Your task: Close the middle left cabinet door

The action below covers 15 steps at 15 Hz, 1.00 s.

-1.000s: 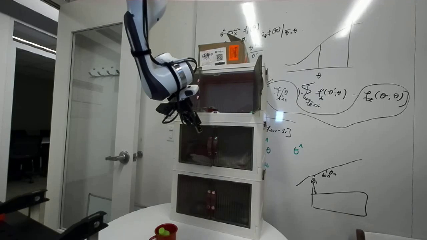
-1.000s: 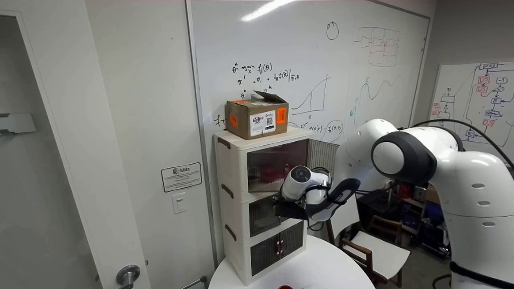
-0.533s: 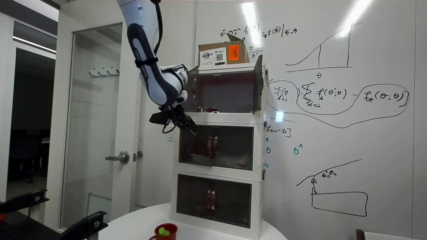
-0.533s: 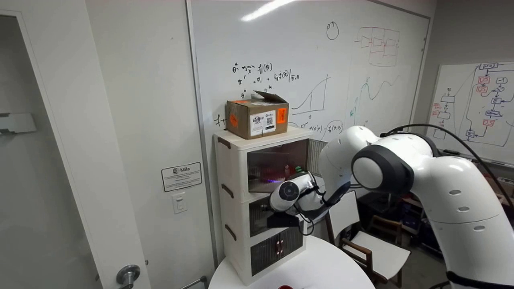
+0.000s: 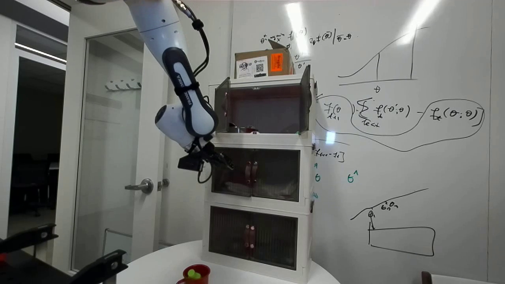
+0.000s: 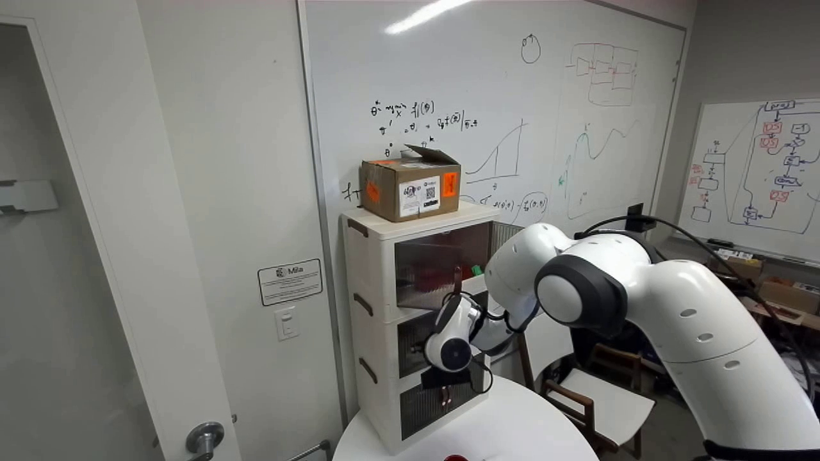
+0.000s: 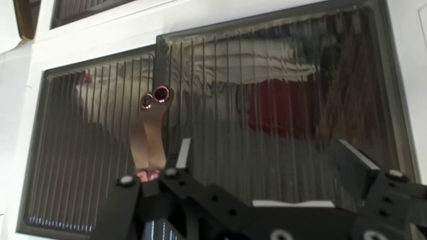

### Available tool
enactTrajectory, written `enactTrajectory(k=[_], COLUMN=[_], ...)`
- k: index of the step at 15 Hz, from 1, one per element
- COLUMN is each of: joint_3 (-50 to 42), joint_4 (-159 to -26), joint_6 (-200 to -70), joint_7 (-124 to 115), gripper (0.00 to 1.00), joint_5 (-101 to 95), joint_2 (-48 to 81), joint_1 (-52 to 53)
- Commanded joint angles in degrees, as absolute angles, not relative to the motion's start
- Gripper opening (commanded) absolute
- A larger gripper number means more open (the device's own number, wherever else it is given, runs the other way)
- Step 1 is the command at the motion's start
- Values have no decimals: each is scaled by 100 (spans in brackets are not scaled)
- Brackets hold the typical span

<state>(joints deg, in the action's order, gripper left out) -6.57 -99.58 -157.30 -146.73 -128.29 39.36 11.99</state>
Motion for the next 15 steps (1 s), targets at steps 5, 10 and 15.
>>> enactTrajectory(k=[5, 10, 15], joint_3=[238, 341, 78], joint_4=[-9737, -9440, -8791], joint_6=[-14492, -14280, -14279], joint_7=[-15495, -15750, -15751], gripper=[100, 100, 100], joint_5=[-14174, -14409, -14366], joint_2=[4596, 4790, 5216], joint_1=[371, 344, 746])
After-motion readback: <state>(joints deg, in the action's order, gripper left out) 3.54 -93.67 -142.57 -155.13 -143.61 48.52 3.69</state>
